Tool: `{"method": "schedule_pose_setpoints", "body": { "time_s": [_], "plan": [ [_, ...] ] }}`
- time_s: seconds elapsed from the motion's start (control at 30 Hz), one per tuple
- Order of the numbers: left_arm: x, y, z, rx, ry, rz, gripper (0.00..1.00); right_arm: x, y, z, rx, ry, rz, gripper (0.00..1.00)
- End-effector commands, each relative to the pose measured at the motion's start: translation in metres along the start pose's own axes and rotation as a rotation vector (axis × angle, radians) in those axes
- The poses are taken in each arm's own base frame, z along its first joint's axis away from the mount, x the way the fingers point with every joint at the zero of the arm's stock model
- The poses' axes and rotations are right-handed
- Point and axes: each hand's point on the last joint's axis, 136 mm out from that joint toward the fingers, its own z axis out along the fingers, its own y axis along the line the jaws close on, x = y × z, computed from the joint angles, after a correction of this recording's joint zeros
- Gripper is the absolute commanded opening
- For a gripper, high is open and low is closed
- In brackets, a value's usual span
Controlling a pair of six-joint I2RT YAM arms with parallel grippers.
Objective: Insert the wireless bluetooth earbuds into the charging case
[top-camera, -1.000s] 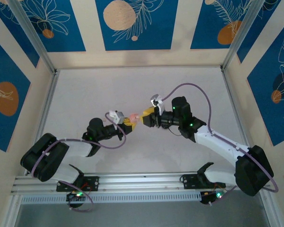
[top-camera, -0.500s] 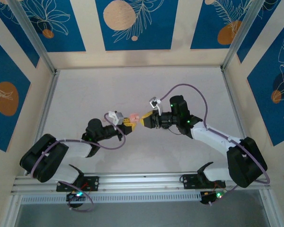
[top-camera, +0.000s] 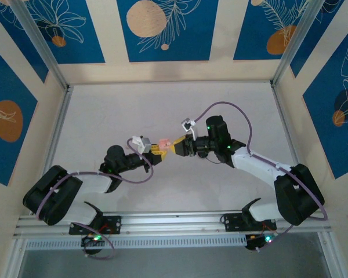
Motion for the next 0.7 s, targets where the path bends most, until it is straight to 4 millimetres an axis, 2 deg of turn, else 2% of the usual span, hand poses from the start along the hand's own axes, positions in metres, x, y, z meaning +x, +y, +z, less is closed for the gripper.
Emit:
{"method": "schedule_pose_setpoints", "body": {
  "time_s": [0.0, 0.13, 0.33, 0.67],
  "plan": [
    [-0.011, -0.011, -0.001, 0.047, -0.036, 0.042, 0.12, -0.014, -0.001, -0.001, 0.004, -0.024, -0.004, 0.33],
    [-0.011, -0.012, -0.002, 0.051, -0.035, 0.041, 0.12, -0.014, -0.005, -0.002, 0.012, -0.027, 0.013, 0.34],
    [-0.010, -0.012, -0.002, 0.046, -0.029, 0.042, 0.12, -0.016, -0.003, -0.005, -0.002, -0.039, 0.005, 0.40],
    [-0.009, -0.012, -0.003, 0.045, -0.025, 0.044, 0.12, -0.029, 0.016, -0.014, -0.053, -0.090, -0.056, 0.42]
  ]
}}
